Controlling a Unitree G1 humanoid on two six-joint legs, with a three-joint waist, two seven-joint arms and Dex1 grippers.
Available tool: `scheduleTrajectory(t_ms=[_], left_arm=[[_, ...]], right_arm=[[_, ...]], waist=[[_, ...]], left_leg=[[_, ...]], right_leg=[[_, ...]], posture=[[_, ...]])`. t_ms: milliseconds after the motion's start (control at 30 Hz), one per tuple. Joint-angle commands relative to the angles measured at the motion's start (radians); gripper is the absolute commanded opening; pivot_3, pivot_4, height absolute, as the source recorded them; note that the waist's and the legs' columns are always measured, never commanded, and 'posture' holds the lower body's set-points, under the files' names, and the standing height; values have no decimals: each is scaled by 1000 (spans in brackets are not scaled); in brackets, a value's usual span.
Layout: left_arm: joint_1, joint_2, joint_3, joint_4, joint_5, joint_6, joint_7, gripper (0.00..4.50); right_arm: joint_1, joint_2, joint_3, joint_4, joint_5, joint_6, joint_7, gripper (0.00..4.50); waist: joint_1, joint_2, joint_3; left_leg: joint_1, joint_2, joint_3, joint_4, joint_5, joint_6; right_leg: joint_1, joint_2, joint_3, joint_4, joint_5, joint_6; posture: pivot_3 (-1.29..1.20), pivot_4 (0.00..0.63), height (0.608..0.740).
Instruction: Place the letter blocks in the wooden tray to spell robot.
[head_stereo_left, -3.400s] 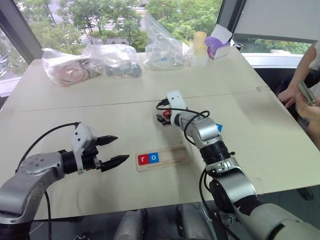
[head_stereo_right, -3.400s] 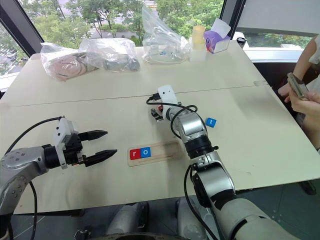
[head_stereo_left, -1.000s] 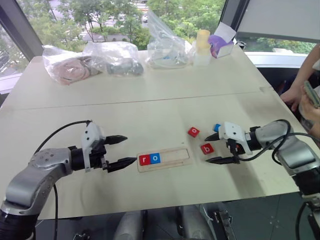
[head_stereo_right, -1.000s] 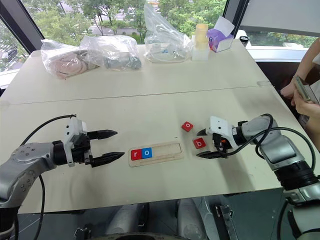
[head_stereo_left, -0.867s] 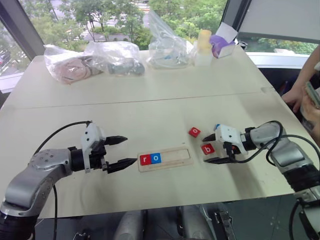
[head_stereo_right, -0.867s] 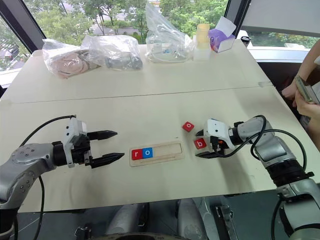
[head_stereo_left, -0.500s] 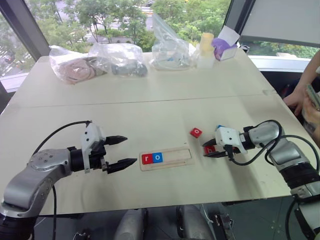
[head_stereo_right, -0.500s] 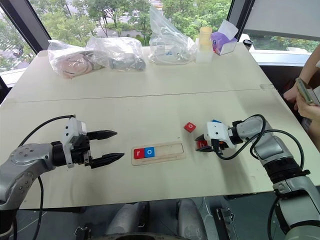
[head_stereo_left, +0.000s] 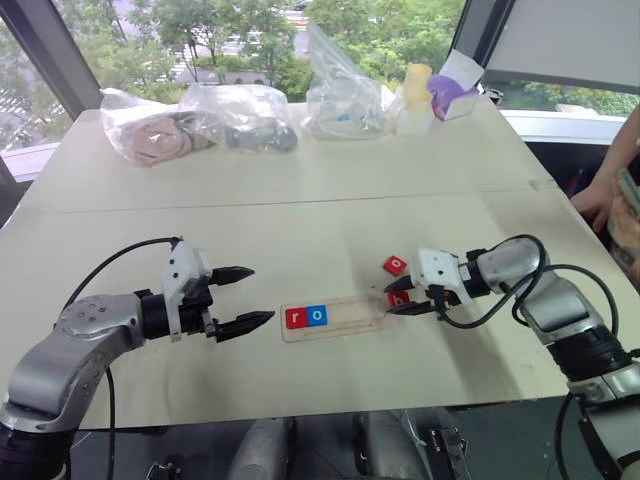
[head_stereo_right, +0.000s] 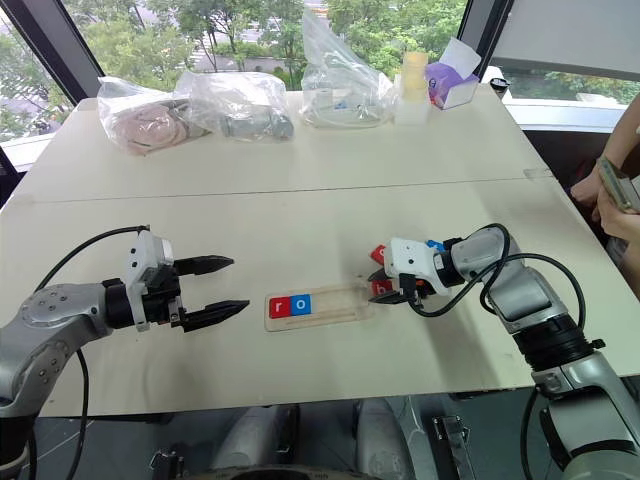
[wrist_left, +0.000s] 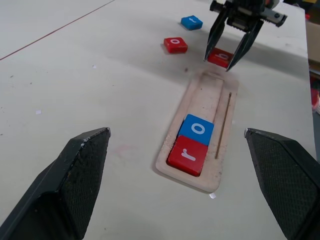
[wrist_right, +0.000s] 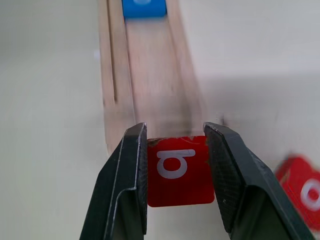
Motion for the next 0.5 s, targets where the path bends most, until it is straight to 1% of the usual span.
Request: scheduleTrajectory(t_ms=[33, 133, 200, 267, 300, 333, 367, 500], left_arm=[[-7, -3, 7, -17, -8, -14, 4, 4500], [-10, -5, 3, -16, -7, -15, 8, 4500], [-12, -8, 1, -16, -7, -16, 10, 4500], [-12, -9, 0, -16, -6, -16, 11, 4500], [-12, -10, -1, -16, -6, -16, 10, 4500], [-13, -11, -2, -16, -5, -17, 11, 4500], [-13, -12, -2, -16, -5, -17, 11, 4500], [-13, -15, -4, -17, -5, -19, 13, 4500]], right_arm=[[-6, 4, 6, 33, -35, -67, -2, 1130], [-7, 6, 18, 66, -58, -105, 1, 1130], [-6, 7, 20, 88, -68, -123, 0, 2214], [-8, 6, 18, 98, -71, -132, 0, 3141], [-10, 0, 14, 93, -68, -122, 5, 3686], [-11, -5, 10, 89, -61, -110, 12, 4124], [-12, -9, 4, 86, -54, -104, 18, 4407], [-13, -29, -11, 117, -62, -114, 29, 4407]], waist=[[-1, 0, 0], [-2, 0, 0], [-1, 0, 0], [-1, 0, 0], [1, 0, 0], [2, 0, 0], [3, 0, 0], [1, 0, 0]], left_leg=[[0, 0, 0, 0, 0, 0], [0, 0, 0, 0, 0, 0], [0, 0, 0, 0, 0, 0], [1, 0, 0, 1, 0, 0], [2, 0, 0, 1, 0, 0], [2, 0, -1, 1, 0, 0], [2, 0, -1, 0, 0, 0], [1, 0, -1, 0, 0, 0]], right_leg=[[0, 0, 0, 0, 0, 0], [0, 1, 0, 0, 0, 0], [0, 1, 0, 0, 0, 0], [2, 0, 0, 0, 0, 0], [2, 0, 0, 0, 0, 0], [2, 0, 0, 0, 0, 0], [2, 0, -1, 0, 0, 0], [2, 0, -1, 0, 0, 0]], posture=[[0, 150, 740], [0, 150, 740], [0, 150, 740], [0, 150, 740], [0, 150, 740], [0, 150, 740], [0, 150, 740], [0, 150, 740]])
